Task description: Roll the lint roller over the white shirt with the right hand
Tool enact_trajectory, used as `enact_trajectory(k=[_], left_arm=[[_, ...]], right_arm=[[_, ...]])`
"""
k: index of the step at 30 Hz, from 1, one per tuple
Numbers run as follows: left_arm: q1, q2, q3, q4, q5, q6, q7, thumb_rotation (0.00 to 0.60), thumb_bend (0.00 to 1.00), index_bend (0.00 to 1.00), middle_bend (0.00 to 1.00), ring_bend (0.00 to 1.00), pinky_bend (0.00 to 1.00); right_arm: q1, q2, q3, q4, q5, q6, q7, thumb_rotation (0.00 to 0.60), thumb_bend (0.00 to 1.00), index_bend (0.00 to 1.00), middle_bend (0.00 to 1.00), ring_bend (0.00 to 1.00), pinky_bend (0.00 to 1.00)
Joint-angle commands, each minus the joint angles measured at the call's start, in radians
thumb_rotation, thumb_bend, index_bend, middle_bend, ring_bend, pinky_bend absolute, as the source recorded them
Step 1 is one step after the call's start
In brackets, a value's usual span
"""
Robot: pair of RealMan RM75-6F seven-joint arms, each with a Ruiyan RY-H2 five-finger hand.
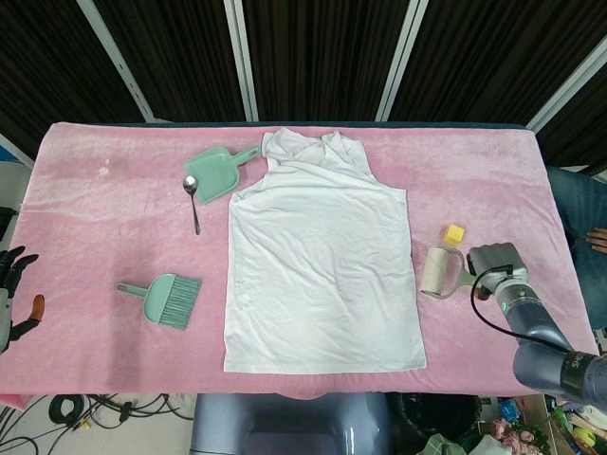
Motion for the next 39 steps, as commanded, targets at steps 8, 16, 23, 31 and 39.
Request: enact_trajectory(k=[8, 16, 23, 31, 39], left_arm=[[-0.004, -0.016, 0.001, 0.005, -0.008, -0.009, 0.023, 0.6, 0.46, 0.17, 0.1, 0.05, 0.09], [-0.004, -0.019, -0.002, 0.007, -0.013, -0.01, 0.03, 0.6, 0.46, 0.17, 0.1, 0.05, 0.09], [-0.003, -0.013, -0.003, 0.005, -0.014, -0.009, 0.024, 0.6, 0.46, 0.17, 0.1, 0.05, 0.09], [-0.001, -0.011, -0.003, 0.003, -0.014, -0.006, 0.022, 0.6, 0.46, 0.17, 0.1, 0.05, 0.09], [-0.002, -0.014, 0.0, 0.001, -0.013, -0.009, 0.03, 0.6, 0.46, 0.17, 0.1, 0.05, 0.09]], right_arm=[[-0.133, -0.031, 0.038, 0.135, -0.149, -0.073, 0.127, 0.6, 0.58, 0.66, 0.63, 0.62, 0.63], [-0.161, -0.066, 0.071, 0.184, -0.195, -0.102, 0.169, 0.6, 0.58, 0.66, 0.63, 0.6, 0.63], [-0.185, -0.106, 0.084, 0.221, -0.175, -0.091, 0.193, 0.6, 0.58, 0.66, 0.6, 0.58, 0.63], [-0.194, -0.112, 0.083, 0.238, -0.162, -0.109, 0.204, 0.6, 0.51, 0.52, 0.45, 0.46, 0.61], [-0.16, -0.121, 0.035, 0.237, -0.076, -0.142, 0.166, 0.6, 0.41, 0.23, 0.23, 0.24, 0.48]])
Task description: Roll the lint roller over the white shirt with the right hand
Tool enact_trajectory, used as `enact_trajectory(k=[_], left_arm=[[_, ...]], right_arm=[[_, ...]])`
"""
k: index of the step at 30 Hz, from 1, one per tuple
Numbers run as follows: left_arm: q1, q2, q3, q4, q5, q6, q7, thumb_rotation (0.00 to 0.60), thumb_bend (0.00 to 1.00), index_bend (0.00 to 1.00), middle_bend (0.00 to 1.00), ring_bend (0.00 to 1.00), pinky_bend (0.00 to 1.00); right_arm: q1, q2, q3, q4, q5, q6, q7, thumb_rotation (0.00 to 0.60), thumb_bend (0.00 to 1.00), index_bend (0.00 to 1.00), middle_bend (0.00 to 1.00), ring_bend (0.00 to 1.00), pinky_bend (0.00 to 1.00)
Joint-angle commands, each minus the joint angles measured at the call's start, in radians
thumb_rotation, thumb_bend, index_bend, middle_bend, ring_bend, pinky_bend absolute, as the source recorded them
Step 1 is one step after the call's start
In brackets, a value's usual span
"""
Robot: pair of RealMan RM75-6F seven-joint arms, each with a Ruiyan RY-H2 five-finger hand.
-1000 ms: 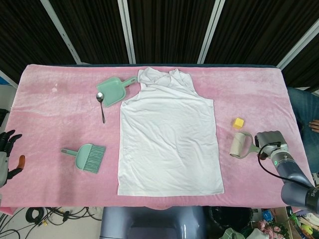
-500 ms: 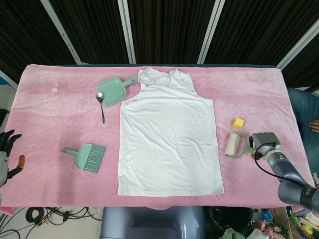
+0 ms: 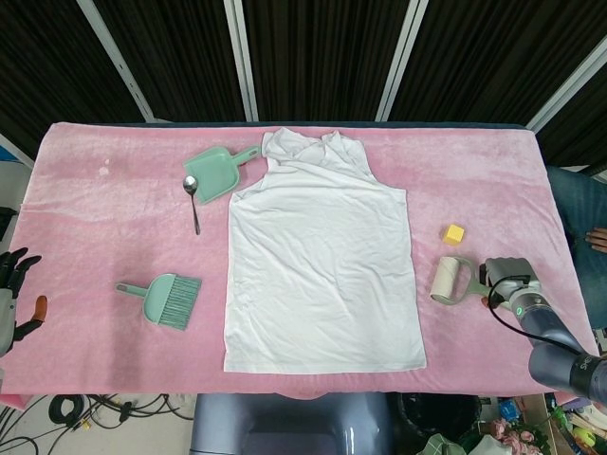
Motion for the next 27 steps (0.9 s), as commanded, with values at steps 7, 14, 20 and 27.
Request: enact_trajectory(k=[7, 14, 20, 27], left_arm=[[0.002, 0.002, -0.002, 0.0, -0.001, 0.003, -0.001, 0.6, 0.46, 0.17, 0.1, 0.05, 0.09], [0.003, 0.003, -0.003, 0.001, -0.001, 0.007, -0.003, 0.6, 0.46, 0.17, 0.1, 0.05, 0.09], [0.005, 0.003, -0.003, -0.001, 0.002, 0.011, -0.004, 0.6, 0.46, 0.17, 0.1, 0.05, 0.09], [0.008, 0.004, 0.002, -0.006, 0.012, 0.019, 0.001, 0.6, 0.46, 0.17, 0.1, 0.05, 0.09]], right_arm=[[0.067, -0.008, -0.069, -0.019, 0.121, -0.037, -0.038, 0.6, 0.37, 0.1, 0.14, 0.15, 0.29], [0.069, 0.055, -0.035, -0.082, 0.093, 0.017, 0.009, 0.6, 0.33, 0.07, 0.12, 0.14, 0.26], [0.02, 0.18, 0.009, -0.226, -0.045, 0.16, 0.056, 0.6, 0.27, 0.06, 0.12, 0.14, 0.26], [-0.173, 0.31, 0.026, -0.439, -0.369, 0.396, 0.175, 0.6, 0.18, 0.05, 0.12, 0.14, 0.25]])
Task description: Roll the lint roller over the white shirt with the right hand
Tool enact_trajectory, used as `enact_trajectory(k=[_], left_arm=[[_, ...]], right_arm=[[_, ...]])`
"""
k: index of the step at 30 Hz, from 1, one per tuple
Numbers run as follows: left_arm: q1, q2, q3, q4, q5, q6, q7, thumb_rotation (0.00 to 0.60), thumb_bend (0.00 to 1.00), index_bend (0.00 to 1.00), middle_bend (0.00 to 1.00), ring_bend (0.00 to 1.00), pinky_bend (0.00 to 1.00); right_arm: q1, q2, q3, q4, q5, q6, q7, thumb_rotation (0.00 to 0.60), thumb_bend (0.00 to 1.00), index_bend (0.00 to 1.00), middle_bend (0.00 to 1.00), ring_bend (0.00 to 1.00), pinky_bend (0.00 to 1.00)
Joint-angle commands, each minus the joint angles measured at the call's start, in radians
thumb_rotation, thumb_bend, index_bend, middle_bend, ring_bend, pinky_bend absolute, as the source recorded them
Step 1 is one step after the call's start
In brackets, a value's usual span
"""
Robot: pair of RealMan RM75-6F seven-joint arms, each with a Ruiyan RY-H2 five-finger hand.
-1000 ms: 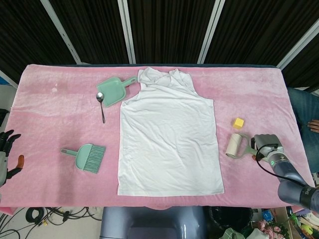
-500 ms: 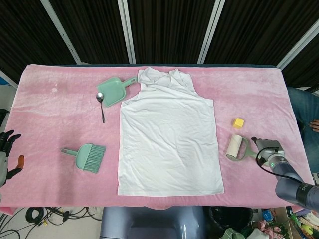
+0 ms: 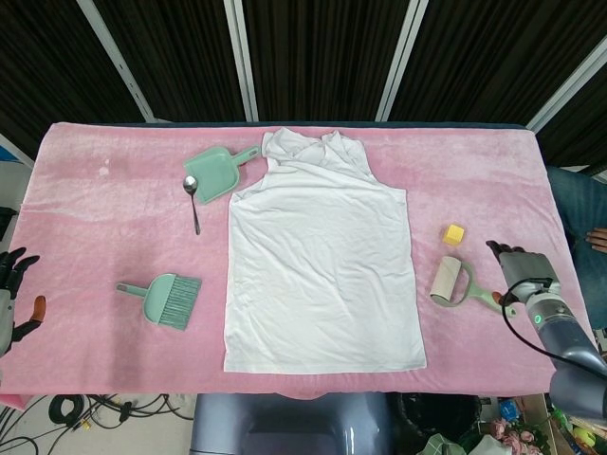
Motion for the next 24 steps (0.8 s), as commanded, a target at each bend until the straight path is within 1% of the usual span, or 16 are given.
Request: enact_trajectory(k=[1, 2, 4, 7, 11, 14, 18, 24], left_arm=[[0.001, 0.001, 0.001, -0.002, 0.003, 0.003, 0.002, 0.6, 0.46, 0.17, 0.1, 0.05, 0.09], [0.002, 0.001, 0.002, -0.003, 0.004, 0.004, 0.003, 0.6, 0.46, 0.17, 0.1, 0.05, 0.09], [0.004, 0.001, 0.004, -0.004, 0.007, 0.006, 0.005, 0.6, 0.46, 0.17, 0.1, 0.05, 0.09], [0.006, 0.003, 0.007, -0.005, 0.008, 0.007, 0.009, 0.6, 0.46, 0.17, 0.1, 0.05, 0.09], [0.01, 0.007, 0.008, -0.008, 0.01, 0.013, 0.01, 0.6, 0.46, 0.17, 0.1, 0.05, 0.09], [0.014, 0.01, 0.01, -0.011, 0.014, 0.019, 0.013, 0.6, 0.46, 0.17, 0.1, 0.05, 0.09], [0.018, 0.011, 0.014, -0.016, 0.028, 0.031, 0.015, 0.6, 0.46, 0.17, 0.1, 0.05, 0.09], [0.02, 0.011, 0.028, -0.023, 0.057, 0.04, 0.026, 0.6, 0.46, 0.17, 0.1, 0.05, 0.09]], right_arm=[[-0.169, 0.085, 0.015, -0.141, -0.249, 0.197, 0.108, 0.6, 0.17, 0.05, 0.11, 0.14, 0.25], [-0.207, 0.084, 0.012, -0.154, -0.302, 0.243, 0.128, 0.6, 0.17, 0.05, 0.11, 0.14, 0.25], [-0.318, 0.059, 0.002, -0.158, -0.458, 0.377, 0.178, 0.6, 0.15, 0.05, 0.1, 0.14, 0.24], [-0.464, -0.01, -0.009, -0.114, -0.645, 0.557, 0.236, 0.6, 0.12, 0.05, 0.09, 0.14, 0.24], [-0.6, -0.112, 0.0, -0.019, -0.793, 0.729, 0.274, 0.6, 0.11, 0.05, 0.09, 0.14, 0.24], [-0.669, -0.173, 0.004, 0.052, -0.856, 0.804, 0.247, 0.6, 0.11, 0.05, 0.09, 0.13, 0.23], [-0.738, -0.226, 0.015, 0.114, -0.907, 0.863, 0.211, 0.6, 0.11, 0.03, 0.08, 0.13, 0.23], [-0.761, -0.234, 0.034, 0.142, -0.929, 0.867, 0.165, 0.6, 0.11, 0.03, 0.08, 0.12, 0.23]])
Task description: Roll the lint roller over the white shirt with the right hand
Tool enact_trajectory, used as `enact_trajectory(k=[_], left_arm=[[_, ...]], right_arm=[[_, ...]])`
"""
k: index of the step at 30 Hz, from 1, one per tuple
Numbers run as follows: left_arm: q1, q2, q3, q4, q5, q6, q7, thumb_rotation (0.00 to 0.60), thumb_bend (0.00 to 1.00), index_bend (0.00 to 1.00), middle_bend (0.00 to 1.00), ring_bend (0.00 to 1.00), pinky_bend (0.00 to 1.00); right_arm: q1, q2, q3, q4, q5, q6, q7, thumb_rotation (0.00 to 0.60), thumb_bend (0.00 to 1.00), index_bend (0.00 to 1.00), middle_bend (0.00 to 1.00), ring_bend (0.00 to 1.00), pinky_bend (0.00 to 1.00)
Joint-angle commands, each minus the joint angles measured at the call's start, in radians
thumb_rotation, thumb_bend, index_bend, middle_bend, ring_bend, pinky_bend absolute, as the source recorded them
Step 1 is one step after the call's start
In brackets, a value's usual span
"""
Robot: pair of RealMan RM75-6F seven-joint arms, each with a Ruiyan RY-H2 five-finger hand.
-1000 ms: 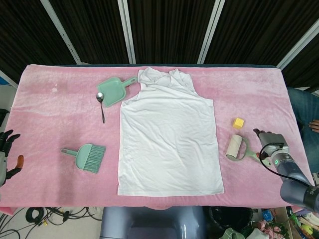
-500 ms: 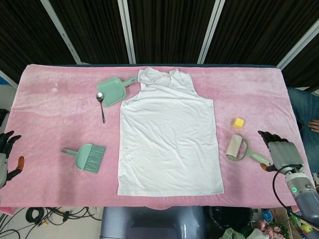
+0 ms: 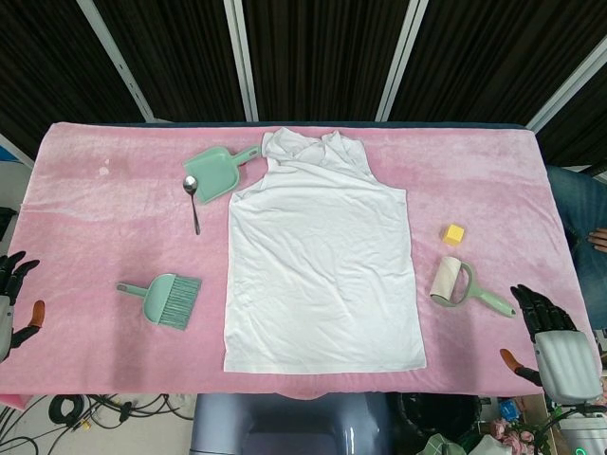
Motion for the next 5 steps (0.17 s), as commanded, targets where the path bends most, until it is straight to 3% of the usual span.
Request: enact_trajectory(k=[1, 5], left_arm=[[0.003, -0.001, 0.008, -0.005, 0.013, 0.006, 0.005, 0.6, 0.46, 0.17, 0.1, 0.05, 0.09], [0.006, 0.001, 0.009, -0.015, 0.02, 0.015, 0.006, 0.6, 0.46, 0.17, 0.1, 0.05, 0.09]], right_arm=[[-0.014, 0.001, 0.018, 0.011, -0.007, -0.006, -0.018, 0.6, 0.11, 0.03, 0.08, 0.12, 0.23], [-0.023, -0.006, 0.056, 0.025, 0.019, -0.017, -0.023, 0.6, 0.11, 0.03, 0.08, 0.12, 0.23]])
